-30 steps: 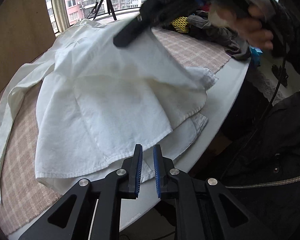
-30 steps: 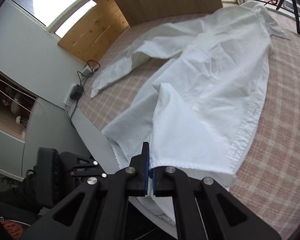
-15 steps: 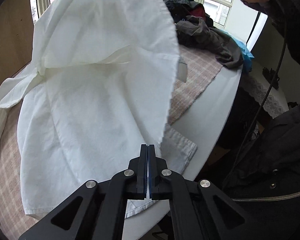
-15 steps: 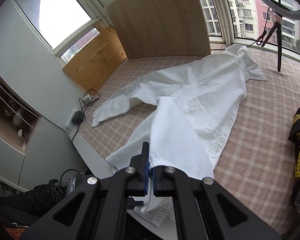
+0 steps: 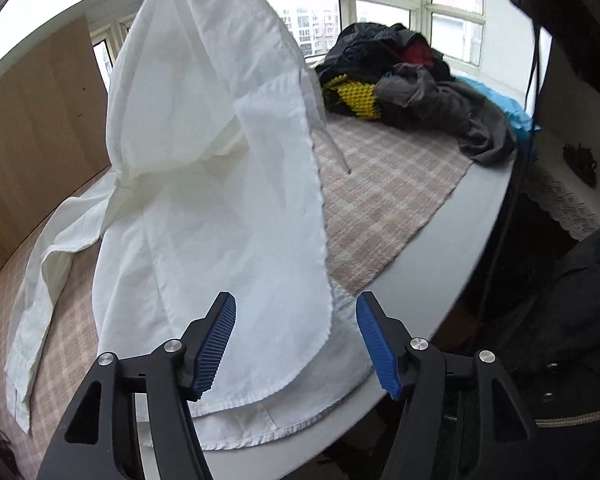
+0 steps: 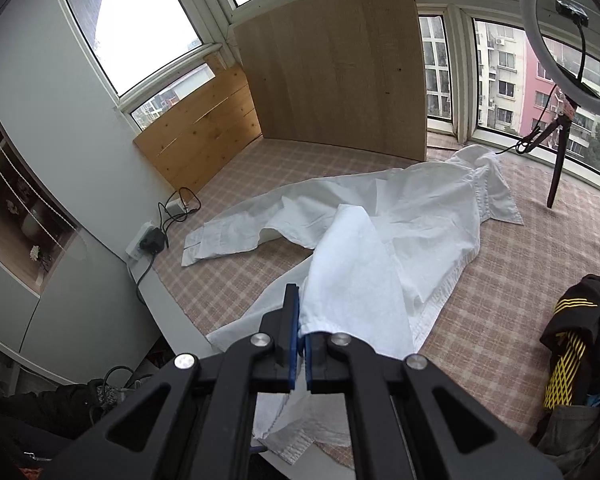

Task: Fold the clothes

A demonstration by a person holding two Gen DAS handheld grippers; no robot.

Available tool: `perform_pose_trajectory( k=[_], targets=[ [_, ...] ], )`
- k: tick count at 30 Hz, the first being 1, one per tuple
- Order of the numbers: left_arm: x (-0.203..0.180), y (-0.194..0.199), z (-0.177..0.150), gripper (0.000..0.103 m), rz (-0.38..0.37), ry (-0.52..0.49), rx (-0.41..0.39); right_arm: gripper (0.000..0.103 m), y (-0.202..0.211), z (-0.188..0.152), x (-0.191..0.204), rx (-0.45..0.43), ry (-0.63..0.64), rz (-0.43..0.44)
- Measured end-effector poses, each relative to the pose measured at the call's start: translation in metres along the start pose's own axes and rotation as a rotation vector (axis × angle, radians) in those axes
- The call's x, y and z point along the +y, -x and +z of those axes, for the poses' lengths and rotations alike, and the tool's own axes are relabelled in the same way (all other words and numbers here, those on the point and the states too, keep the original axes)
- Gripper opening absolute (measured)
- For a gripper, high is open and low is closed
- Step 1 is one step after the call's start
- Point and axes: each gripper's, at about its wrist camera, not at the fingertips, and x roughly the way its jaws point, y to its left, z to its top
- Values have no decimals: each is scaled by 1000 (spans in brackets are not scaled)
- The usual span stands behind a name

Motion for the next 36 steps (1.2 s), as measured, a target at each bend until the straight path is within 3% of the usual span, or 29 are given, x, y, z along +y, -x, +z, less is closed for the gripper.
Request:
perform_pose_trajectory(
  k=[1,2,3,4,5,10,13,15,17,19,21,26,30,36],
  targets=[
    [4,-7,-2,53,12,16,16,2,1,1,0,-1,5,0],
    [10,-12,-3,27,3,50,34,2,2,2,0,-1,10,0],
    [17,-19,-4,11,-24,94,58,2,3,3,0,-3,15,-3],
    [24,-22,-4,2,-64,143,74,2,5,5,0,-4,19,-6],
    [29,-21,-2,0,-106,185,68,2,6,7,0,-5,24,-8],
    [5,5,29,0,-268,183,-88,2,12,17,0,-16,42,-15],
    [-12,-9,33,1,-198,89,-35,2,9,20,1,-9,48,-10],
    [-11,-14,26,5,-217,104,18,2,6,20,3,-1,55,-4],
    [-8,-9,17,21,-233,117,43,2,2,20,7,5,58,5],
    [-2,6,7,29,-225,110,40,2,-1,20,12,3,62,19],
    [15,23,-5,39,-191,126,43,2,-3,21,18,3,62,39],
    [88,59,-42,42,-58,274,53,2,-26,19,45,39,76,97],
    [135,70,-67,42,60,363,76,2,-72,6,74,128,89,144],
    [171,78,-98,42,115,397,89,6,-136,-32,100,297,36,200]
  ],
)
